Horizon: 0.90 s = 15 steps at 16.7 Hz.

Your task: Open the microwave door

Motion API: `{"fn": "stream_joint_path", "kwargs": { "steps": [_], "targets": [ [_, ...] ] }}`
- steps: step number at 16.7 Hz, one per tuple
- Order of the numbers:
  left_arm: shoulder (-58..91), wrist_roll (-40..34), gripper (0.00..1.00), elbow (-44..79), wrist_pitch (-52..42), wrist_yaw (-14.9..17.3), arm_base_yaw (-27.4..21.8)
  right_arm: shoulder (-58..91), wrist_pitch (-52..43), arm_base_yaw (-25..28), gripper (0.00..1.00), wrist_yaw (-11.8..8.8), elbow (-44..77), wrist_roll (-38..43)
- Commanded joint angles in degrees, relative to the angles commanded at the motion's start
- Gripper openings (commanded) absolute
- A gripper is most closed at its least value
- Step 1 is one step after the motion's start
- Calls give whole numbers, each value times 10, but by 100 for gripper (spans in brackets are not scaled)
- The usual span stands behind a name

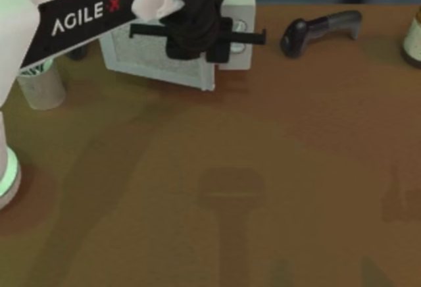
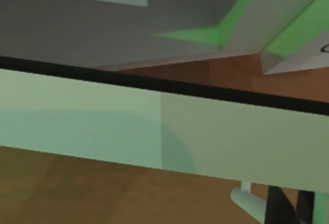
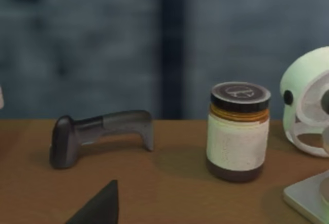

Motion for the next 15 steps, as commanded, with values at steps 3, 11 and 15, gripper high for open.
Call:
{"fn": "stream_joint_path", "kwargs": {
  "steps": [3, 11, 15],
  "targets": [
    [0, 0, 0, 0, 0, 0, 0, 0, 0, 0, 100, 0, 0, 0],
    [-6, 5, 0, -8, 6, 6, -2, 0, 0, 0, 100, 0, 0, 0],
    [-36, 46, 0, -65, 26, 25, 6, 0, 0, 0, 100, 0, 0, 0]
  ]
}}
